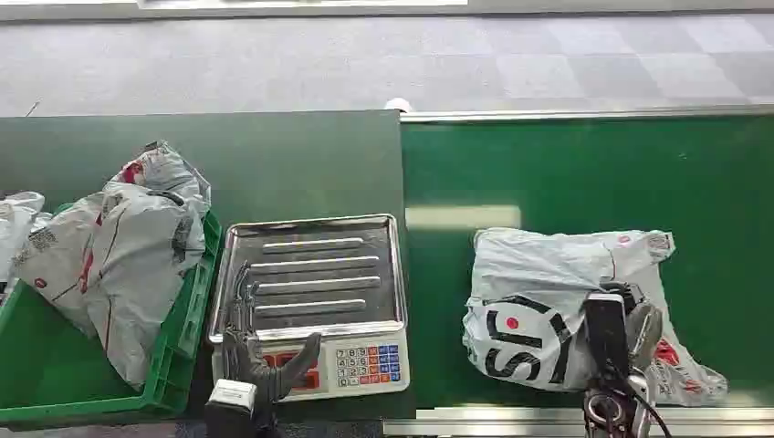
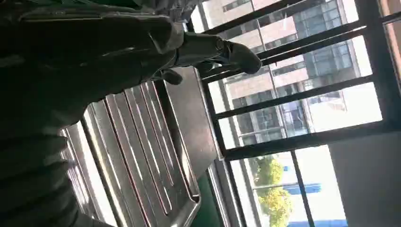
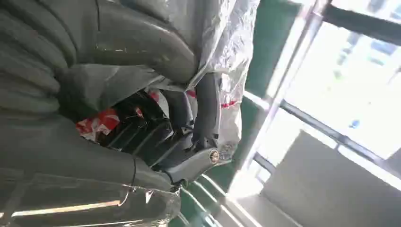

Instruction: Moved the parcel from conveyor to table for the left to box.

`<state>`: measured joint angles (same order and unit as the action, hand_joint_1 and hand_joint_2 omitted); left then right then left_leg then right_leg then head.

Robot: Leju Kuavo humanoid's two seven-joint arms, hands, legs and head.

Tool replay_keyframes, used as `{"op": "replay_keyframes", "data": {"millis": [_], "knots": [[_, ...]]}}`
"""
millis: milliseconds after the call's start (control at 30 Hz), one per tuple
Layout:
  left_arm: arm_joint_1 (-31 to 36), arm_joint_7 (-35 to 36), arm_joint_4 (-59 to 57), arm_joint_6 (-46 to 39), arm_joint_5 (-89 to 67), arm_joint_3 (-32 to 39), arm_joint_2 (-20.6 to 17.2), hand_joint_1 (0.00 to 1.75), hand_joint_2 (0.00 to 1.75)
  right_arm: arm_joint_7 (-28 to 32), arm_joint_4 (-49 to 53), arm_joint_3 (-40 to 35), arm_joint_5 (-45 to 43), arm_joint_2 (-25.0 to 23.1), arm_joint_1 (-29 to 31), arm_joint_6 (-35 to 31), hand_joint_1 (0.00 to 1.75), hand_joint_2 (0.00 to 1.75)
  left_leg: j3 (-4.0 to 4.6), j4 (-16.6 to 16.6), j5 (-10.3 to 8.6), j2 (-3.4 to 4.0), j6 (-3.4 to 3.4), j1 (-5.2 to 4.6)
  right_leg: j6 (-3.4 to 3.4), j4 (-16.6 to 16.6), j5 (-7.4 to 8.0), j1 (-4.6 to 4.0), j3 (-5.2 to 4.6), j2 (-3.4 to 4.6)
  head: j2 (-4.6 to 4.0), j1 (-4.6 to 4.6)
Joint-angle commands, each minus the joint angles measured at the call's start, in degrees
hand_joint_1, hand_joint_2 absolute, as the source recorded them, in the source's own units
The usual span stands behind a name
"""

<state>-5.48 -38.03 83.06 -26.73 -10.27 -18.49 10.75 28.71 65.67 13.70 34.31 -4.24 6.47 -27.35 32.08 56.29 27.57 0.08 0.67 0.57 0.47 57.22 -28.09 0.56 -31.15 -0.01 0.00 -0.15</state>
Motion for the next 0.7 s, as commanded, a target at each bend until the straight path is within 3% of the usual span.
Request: {"op": "replay_keyframes", "data": {"millis": [33,200,400,467,600,700], "knots": [[5.00,-0.89,-0.89,1.91,-1.96,-0.12,-0.79,0.00,1.75,5.57,24.99,-10.82,-5.53,-3.10,-3.35,-3.32,1.75,1.75,0.13,0.05,-0.02,0.11,0.00,-0.04,-0.03,0.10,0.03,0.03,-0.19,0.11,0.00,0.00],[6.34,-0.61,-1.48,3.30,-2.43,-0.10,-0.40,0.00,1.75,5.07,22.73,-15.47,-6.07,-3.88,0.01,-4.19,1.75,1.75,0.02,0.00,-0.06,0.19,-0.01,-0.02,-0.03,0.05,0.08,0.00,-0.08,0.16,0.00,0.02],[11.12,-1.97,-5.17,4.51,0.42,-0.87,-0.08,0.00,1.75,3.12,15.42,-22.51,-2.17,-5.99,5.82,1.03,1.75,1.75,-0.08,-0.03,-0.09,0.27,-0.02,0.00,-0.03,0.02,0.11,-0.02,0.02,0.25,0.00,0.04],[12.19,-1.97,-3.71,3.64,2.25,-0.54,-0.75,0.00,1.75,1.95,8.14,-25.04,0.71,-7.08,9.01,5.54,1.75,1.75,-0.15,-0.07,-0.10,0.24,-0.01,0.00,-0.04,-0.01,0.12,-0.02,0.09,0.19,0.00,0.02],[12.82,-1.97,-1.02,2.88,4.32,1.92,-2.11,0.00,1.75,1.39,-8.64,-29.04,4.13,-10.32,16.29,6.09,1.75,1.75,-0.22,-0.09,-0.07,0.52,0.01,0.06,-0.07,-0.03,0.20,-0.08,0.08,0.49,0.00,0.00],[12.22,-1.93,0.76,2.97,4.57,3.62,-2.60,0.00,1.75,2.43,-14.31,-30.63,3.67,-11.41,18.77,6.97,1.73,1.75,-0.21,-0.07,-0.07,0.46,0.02,0.07,-0.07,0.01,0.15,-0.10,0.11,0.41,0.00,0.02]]}}
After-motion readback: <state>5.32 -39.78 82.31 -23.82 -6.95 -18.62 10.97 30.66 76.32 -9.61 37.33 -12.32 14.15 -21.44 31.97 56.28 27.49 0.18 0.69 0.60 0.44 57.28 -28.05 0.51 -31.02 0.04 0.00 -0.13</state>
